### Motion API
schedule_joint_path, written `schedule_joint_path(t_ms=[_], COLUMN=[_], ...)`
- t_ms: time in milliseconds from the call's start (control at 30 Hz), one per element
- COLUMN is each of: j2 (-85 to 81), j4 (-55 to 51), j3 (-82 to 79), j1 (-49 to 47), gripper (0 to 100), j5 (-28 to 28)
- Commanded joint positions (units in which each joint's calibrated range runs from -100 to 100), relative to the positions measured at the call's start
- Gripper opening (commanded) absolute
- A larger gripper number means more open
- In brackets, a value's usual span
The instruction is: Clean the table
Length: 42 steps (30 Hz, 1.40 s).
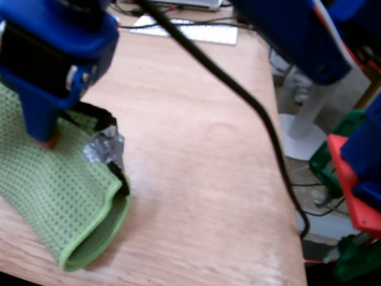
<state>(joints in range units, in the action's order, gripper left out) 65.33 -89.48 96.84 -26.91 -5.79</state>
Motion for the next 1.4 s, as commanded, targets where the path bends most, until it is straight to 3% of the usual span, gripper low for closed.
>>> schedule_joint_path(t_ms=[0,200,367,500,767,900,1000,1200,1367], j2=[2.6,11.77,15.72,15.98,25.33,28.07,28.33,29.18,19.49], j4=[1.14,1.39,12.06,11.49,10.91,-0.01,-2.23,-2.31,-2.88], j3=[3.16,3.16,3.16,3.16,3.16,3.16,3.16,3.16,3.16], j1=[0.52,7.46,10.67,13.04,40.45,54.83,67.86,97.81,104.58], gripper=[0,0,0,0,0,0,1,0,0], j5=[-0.1,0.39,-0.05,-0.05,0.59,0.63,0.78,7.77,12.16])
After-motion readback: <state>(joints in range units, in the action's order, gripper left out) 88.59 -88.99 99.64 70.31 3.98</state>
